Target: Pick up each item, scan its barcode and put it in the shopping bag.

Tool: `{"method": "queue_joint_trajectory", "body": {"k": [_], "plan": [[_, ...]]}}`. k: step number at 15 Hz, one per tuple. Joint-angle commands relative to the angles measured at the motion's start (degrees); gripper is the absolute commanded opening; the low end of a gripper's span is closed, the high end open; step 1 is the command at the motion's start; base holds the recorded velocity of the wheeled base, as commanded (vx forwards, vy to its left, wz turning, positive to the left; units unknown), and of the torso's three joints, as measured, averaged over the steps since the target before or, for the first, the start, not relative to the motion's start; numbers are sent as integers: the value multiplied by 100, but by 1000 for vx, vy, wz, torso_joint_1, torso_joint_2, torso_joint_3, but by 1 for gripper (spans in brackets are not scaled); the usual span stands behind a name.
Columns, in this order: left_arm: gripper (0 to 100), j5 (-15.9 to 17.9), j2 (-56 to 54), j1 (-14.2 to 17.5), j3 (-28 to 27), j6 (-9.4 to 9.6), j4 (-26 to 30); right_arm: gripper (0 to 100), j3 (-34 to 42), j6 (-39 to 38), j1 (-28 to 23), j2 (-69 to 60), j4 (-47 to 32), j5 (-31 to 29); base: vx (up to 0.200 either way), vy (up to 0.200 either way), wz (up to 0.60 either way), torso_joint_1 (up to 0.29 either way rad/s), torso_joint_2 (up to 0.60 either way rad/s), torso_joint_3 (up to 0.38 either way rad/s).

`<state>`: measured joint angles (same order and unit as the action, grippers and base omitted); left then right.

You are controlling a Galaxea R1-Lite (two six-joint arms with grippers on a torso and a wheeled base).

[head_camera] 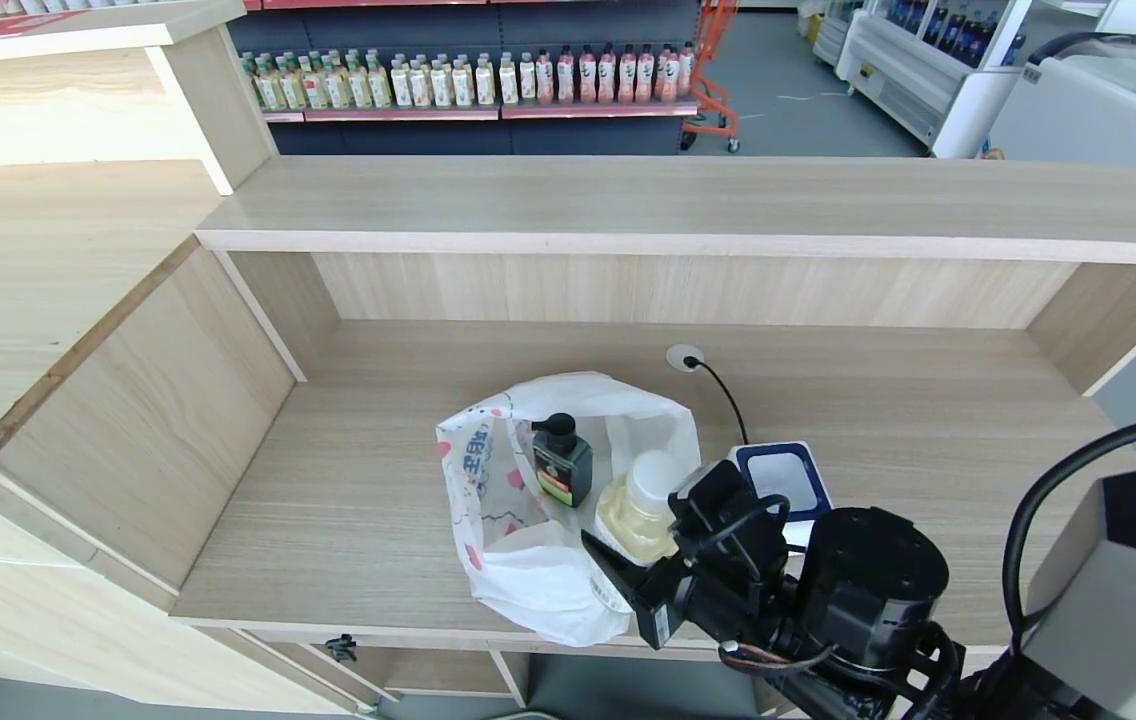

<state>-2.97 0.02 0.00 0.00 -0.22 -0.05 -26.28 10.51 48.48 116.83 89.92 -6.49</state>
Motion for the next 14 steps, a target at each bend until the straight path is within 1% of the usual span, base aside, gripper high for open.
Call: {"method": "queue_joint_trajectory", "body": {"k": [1, 5, 6, 9, 11, 14], "plan": [[100, -1, -2, 0, 0, -4, -4, 0, -26, 4, -67, -20, 8, 60, 0, 0, 0, 0, 0, 0], [100, -1, -2, 0, 0, -4, -4, 0, -35, 13, -533, -99, 8, 68, 0, 0, 0, 0, 0, 0], [100, -1, -2, 0, 0, -4, -4, 0, -96, 13, -586, -82, 8, 183, 0, 0, 0, 0, 0, 0], [100, -1, -2, 0, 0, -4, -4, 0, -272, 13, -586, 59, 8, 367, 0, 0, 0, 0, 0, 0], [100, -1, -2, 0, 0, -4, -4, 0, -281, -5, -629, 129, 8, 649, 0, 0, 0, 0, 0, 0], [100, -1, -2, 0, 0, -4, -4, 0, -386, -163, -726, 243, 8, 675, 0, 0, 0, 0, 0, 0]]}}
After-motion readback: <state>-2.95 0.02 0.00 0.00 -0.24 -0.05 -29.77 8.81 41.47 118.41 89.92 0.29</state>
